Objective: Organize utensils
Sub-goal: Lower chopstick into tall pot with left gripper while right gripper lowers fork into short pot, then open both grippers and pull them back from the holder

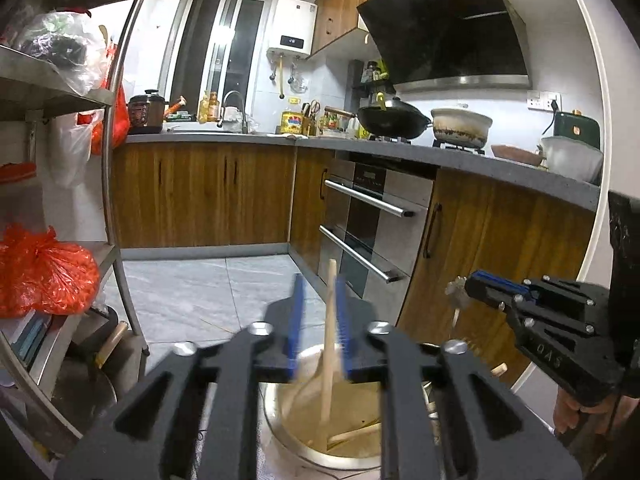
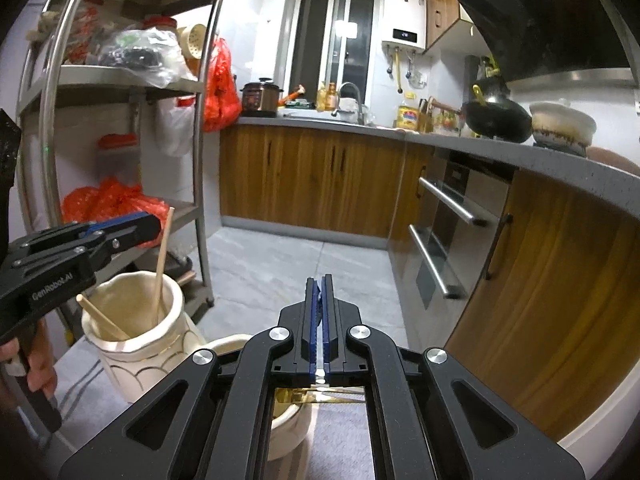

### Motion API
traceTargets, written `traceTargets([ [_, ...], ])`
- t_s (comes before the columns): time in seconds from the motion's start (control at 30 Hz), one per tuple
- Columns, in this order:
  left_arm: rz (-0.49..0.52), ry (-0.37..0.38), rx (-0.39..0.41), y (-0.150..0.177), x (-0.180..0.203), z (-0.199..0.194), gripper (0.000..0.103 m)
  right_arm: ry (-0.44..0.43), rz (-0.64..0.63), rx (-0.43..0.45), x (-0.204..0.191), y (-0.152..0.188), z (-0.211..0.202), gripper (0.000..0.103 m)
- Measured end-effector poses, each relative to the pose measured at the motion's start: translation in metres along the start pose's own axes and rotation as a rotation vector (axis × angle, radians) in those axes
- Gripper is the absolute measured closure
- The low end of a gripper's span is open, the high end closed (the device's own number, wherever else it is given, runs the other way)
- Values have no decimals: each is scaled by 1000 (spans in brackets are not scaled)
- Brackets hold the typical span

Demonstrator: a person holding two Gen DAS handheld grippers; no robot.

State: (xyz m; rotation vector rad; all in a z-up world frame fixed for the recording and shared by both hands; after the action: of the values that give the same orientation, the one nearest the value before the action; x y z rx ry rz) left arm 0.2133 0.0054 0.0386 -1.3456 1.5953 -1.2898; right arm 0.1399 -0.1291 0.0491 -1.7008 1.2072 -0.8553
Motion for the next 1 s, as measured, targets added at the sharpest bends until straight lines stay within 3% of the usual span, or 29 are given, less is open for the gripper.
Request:
traceTargets([
  [0.03, -1, -5, 10, -3, -1, -3, 72, -8, 9, 1, 1, -1, -1, 74],
  [0.17, -5, -4, 25, -11, -3, -15, 63, -28, 36, 17, 4, -2, -10, 55],
  [0.23, -3, -10, 28, -14, -4, -22, 50, -40, 51, 29, 8, -3, -17, 31],
  [0.33, -3, -28, 44, -19, -7, -38, 24, -61, 90, 54, 14, -5, -31, 8],
  [0.4, -11, -34, 52, -22, -8, -50, 6, -69, 113, 68, 19, -5, -39, 5],
  [0.6, 35, -72, 56, -23, -5, -80, 6, -7, 115, 61, 33, -2, -60, 5],
  [0.73, 42, -86, 41, -17, -3, -97, 6, -34, 137, 50, 40, 6, -74, 5],
  [1.0, 48, -86, -69, 26, 0, -120, 6, -25, 138, 8, 48, 30, -95, 5],
])
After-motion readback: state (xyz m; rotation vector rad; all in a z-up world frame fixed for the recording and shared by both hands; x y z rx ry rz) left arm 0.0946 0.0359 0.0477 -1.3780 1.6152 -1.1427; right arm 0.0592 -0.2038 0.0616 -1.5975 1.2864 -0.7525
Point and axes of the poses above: each gripper's, at about its wrist camera, not at the fingertips, and z roughly the way its jaws point, x to its right, y to its underside, the point moved 6 cm from there along z, roughly the way its jaws point, and after that the axes turned 1 degree about -y, right-handed, at the moved point
